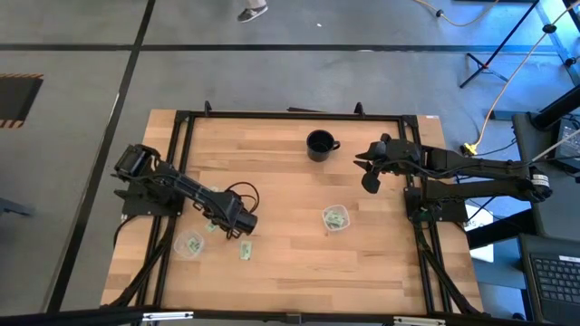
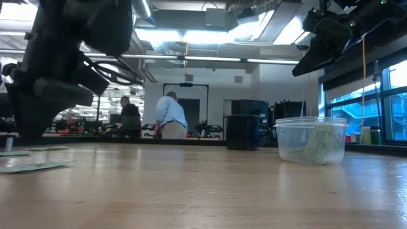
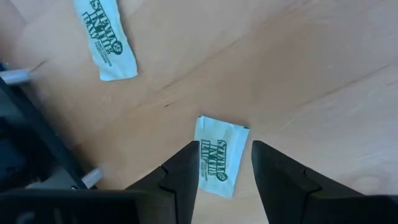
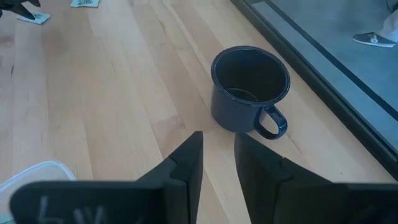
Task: Pick and place Stevia / Truvia into bins
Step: Put the middle stevia packet into the left transparent container
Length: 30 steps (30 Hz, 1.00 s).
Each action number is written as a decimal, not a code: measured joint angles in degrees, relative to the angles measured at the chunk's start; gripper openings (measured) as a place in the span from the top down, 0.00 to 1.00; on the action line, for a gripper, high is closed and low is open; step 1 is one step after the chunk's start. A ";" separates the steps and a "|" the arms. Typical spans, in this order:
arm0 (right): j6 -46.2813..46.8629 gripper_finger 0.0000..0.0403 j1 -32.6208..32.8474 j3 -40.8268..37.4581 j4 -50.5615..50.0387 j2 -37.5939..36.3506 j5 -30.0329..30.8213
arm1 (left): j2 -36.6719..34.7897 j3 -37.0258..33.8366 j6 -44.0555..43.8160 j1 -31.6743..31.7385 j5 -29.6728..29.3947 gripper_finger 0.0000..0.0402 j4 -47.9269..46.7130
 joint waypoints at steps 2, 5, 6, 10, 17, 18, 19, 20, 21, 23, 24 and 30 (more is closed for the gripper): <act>0.00 0.76 0.00 -0.02 -0.01 0.00 0.00 | 0.00 0.00 0.35 0.00 -0.02 0.65 0.67; 0.00 0.76 0.00 -0.01 0.00 0.00 0.00 | 0.00 0.00 0.35 0.00 -0.05 0.65 0.67; 0.00 0.76 0.00 0.00 0.00 0.00 0.00 | 0.00 0.00 0.33 0.00 -0.05 0.65 0.81; 0.00 0.76 0.00 0.00 0.00 0.00 0.00 | 0.00 0.00 0.02 0.00 -0.05 0.65 2.18; 0.00 0.76 -0.01 0.00 0.00 0.00 0.00 | 1.71 0.00 1.83 0.74 0.08 0.65 1.10; 0.00 0.76 0.00 0.00 0.00 0.00 0.02 | 1.90 -0.01 1.71 1.06 0.12 0.65 0.62; 0.00 0.76 0.00 0.00 0.00 0.00 0.00 | 1.89 -0.02 1.55 1.36 0.14 0.65 -0.06; 0.00 0.76 -0.01 0.00 0.00 0.00 0.00 | 1.84 -0.02 1.56 1.65 0.12 0.65 -0.55; 0.00 0.76 -0.01 0.00 -0.02 0.01 0.00 | 1.86 -0.02 1.83 1.91 0.12 0.65 -0.57; 0.00 0.76 0.00 -0.02 -0.02 0.00 0.00 | 1.86 -0.02 3.19 2.35 0.22 0.65 -0.25; 0.00 0.76 0.00 0.00 -0.02 0.00 0.00 | 1.86 -0.02 3.41 2.59 0.33 0.65 -0.29; -0.07 0.76 0.00 0.00 -0.04 0.00 0.00 | 1.86 -0.02 4.28 3.72 0.51 0.65 0.50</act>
